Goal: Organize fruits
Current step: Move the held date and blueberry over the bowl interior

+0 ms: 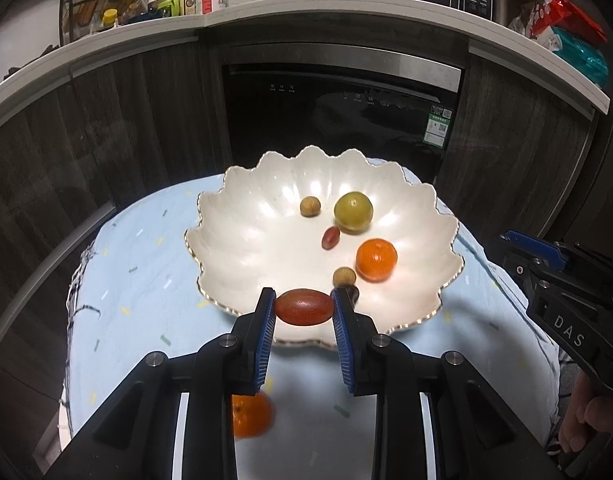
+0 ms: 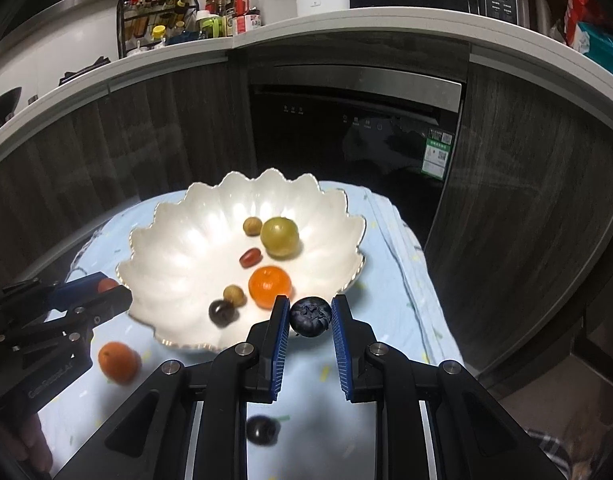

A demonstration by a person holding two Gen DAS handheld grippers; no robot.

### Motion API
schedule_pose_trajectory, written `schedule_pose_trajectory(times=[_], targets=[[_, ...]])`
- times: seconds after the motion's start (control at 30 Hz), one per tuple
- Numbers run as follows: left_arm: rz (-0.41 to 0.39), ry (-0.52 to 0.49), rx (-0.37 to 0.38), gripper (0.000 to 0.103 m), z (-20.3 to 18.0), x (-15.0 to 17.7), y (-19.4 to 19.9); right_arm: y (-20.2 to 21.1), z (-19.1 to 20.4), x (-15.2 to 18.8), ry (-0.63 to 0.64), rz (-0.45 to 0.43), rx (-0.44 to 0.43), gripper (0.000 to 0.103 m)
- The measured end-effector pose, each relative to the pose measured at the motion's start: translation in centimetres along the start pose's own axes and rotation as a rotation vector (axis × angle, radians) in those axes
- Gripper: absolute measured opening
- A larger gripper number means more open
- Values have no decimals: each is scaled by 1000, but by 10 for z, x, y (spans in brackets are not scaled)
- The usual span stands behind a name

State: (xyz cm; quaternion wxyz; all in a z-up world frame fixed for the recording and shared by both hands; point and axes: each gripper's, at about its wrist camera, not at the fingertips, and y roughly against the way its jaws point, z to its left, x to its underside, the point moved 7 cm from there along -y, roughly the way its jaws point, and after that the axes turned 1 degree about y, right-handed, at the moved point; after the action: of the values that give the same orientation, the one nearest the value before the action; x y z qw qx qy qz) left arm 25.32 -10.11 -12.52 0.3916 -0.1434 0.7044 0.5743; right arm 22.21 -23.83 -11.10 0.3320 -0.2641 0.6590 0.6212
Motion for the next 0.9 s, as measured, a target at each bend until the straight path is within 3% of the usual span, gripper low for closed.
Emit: schedule_pose_trajectory(times=[0.9], targets=[[48, 94, -45, 29, 39, -24, -64, -78, 3, -55, 58, 3, -24, 23]])
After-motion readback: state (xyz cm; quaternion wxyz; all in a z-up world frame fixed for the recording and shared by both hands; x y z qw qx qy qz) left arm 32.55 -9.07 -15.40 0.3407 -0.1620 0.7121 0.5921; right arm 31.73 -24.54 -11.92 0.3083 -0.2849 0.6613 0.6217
